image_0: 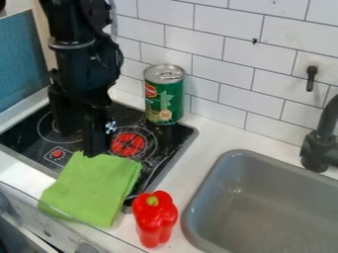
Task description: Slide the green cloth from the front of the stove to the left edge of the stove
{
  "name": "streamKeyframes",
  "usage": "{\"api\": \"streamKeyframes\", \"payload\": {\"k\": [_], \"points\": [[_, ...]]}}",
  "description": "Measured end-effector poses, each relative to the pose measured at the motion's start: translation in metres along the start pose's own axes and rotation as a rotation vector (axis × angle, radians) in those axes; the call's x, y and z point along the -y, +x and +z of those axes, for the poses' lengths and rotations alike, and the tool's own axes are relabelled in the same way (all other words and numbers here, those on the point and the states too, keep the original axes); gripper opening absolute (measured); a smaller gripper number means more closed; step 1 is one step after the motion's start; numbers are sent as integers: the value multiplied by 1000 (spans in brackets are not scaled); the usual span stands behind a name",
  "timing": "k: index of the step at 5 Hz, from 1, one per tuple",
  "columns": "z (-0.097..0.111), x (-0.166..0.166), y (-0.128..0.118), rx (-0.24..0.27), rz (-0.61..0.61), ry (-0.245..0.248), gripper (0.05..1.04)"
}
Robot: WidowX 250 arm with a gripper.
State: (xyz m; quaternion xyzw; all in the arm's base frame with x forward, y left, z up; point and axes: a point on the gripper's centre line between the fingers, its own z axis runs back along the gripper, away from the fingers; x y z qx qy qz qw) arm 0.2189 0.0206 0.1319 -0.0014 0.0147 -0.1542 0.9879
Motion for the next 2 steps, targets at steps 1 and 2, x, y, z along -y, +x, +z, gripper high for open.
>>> {"api": "streamKeyframes", "payload": {"k": [1, 2], "points": [[-6, 1, -2, -23, 0, -9, 1001], [-26, -4, 5, -32, 6, -3, 1001]]}}
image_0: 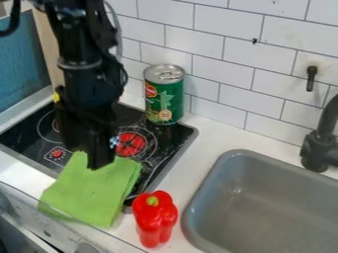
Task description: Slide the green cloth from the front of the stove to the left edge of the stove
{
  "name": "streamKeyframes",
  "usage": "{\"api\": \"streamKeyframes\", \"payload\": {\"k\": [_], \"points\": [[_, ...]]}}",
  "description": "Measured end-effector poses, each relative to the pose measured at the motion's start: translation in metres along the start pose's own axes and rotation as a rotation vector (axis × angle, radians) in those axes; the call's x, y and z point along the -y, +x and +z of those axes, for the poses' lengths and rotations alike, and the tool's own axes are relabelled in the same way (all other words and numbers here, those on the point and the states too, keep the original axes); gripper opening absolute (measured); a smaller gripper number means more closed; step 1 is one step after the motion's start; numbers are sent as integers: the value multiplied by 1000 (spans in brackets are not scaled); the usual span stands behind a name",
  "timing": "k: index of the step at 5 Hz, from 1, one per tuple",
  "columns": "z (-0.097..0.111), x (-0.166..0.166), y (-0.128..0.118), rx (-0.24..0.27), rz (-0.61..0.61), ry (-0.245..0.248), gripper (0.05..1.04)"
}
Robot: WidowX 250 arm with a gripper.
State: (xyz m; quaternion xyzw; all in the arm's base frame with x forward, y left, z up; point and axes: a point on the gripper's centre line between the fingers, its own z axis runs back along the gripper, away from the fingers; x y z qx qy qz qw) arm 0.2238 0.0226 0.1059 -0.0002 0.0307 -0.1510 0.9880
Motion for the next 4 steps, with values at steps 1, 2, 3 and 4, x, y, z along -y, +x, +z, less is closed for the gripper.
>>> {"api": "streamKeyframes", "payload": {"k": [1, 2, 3, 4], "points": [[-23, -8, 2, -25, 68, 39, 1001], [-49, -11, 4, -50, 117, 47, 1001], [-77, -14, 2, -145, 137, 37, 1000], [-80, -17, 4, -160, 147, 47, 1000]]}}
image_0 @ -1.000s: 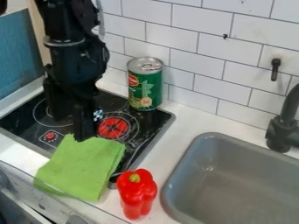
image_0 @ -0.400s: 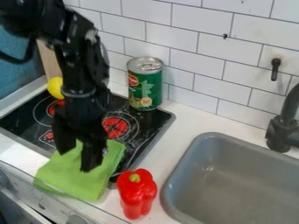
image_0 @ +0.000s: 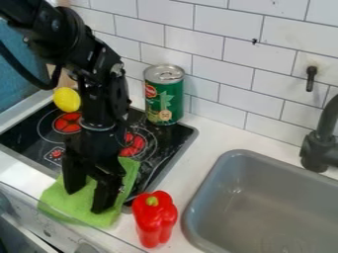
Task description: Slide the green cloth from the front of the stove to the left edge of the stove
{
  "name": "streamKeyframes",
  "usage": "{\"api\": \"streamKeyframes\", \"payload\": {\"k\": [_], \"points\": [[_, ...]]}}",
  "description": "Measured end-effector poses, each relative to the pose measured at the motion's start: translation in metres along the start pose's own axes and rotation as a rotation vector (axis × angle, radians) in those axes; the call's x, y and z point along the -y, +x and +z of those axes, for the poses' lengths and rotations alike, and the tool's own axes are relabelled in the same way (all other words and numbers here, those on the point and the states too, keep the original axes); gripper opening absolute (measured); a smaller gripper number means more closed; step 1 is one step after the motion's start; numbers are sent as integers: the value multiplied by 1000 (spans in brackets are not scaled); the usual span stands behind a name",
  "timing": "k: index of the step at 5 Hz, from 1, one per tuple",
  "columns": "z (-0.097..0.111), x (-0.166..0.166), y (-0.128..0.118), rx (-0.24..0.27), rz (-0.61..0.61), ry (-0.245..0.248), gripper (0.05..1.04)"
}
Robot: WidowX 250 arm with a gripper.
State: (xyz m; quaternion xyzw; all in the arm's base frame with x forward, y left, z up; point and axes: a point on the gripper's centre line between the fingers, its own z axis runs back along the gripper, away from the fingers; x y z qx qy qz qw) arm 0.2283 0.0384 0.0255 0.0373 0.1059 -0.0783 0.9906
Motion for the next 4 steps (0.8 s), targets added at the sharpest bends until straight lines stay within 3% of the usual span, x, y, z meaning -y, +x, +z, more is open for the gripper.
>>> {"api": "streamKeyframes", "payload": {"k": [3, 4], "points": [[-10, -56, -9, -151, 69, 123, 1000], [-16, -90, -20, -181, 168, 85, 1000]]}}
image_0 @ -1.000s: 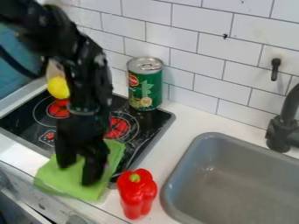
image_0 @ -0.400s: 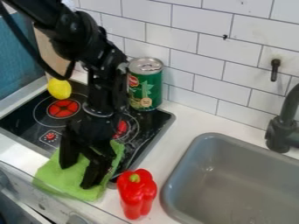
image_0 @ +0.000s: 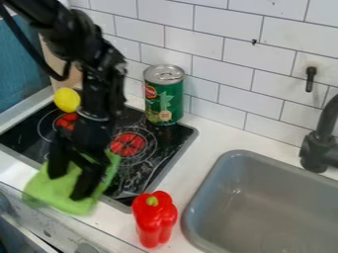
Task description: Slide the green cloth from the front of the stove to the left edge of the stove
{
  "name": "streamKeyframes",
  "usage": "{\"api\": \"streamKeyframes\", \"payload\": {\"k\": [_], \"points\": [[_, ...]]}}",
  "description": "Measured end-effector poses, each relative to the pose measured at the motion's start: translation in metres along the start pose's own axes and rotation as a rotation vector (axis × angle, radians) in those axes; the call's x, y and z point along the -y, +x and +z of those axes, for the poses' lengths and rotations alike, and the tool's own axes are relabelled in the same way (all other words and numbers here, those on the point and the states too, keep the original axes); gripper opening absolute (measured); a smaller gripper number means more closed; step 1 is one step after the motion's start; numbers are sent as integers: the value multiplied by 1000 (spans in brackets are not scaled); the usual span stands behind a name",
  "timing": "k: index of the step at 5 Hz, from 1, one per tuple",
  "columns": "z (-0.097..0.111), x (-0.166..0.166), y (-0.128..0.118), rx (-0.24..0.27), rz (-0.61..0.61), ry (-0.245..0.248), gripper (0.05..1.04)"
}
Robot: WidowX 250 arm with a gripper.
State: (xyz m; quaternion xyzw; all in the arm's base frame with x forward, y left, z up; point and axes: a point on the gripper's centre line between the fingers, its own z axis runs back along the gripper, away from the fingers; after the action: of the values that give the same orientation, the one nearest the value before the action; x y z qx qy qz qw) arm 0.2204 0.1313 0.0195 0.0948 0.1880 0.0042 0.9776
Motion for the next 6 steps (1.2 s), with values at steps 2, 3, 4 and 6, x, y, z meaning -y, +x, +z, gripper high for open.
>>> {"api": "streamKeyframes", "payload": {"k": [2, 3, 4, 6], "points": [[-15, -72, -13, -15, 127, -28, 1000], [-20, -96, -14, -9, 147, -39, 1000], [-22, -113, -17, 15, 164, -62, 1000], [0, -101, -19, 153, 131, -204, 1000]]}}
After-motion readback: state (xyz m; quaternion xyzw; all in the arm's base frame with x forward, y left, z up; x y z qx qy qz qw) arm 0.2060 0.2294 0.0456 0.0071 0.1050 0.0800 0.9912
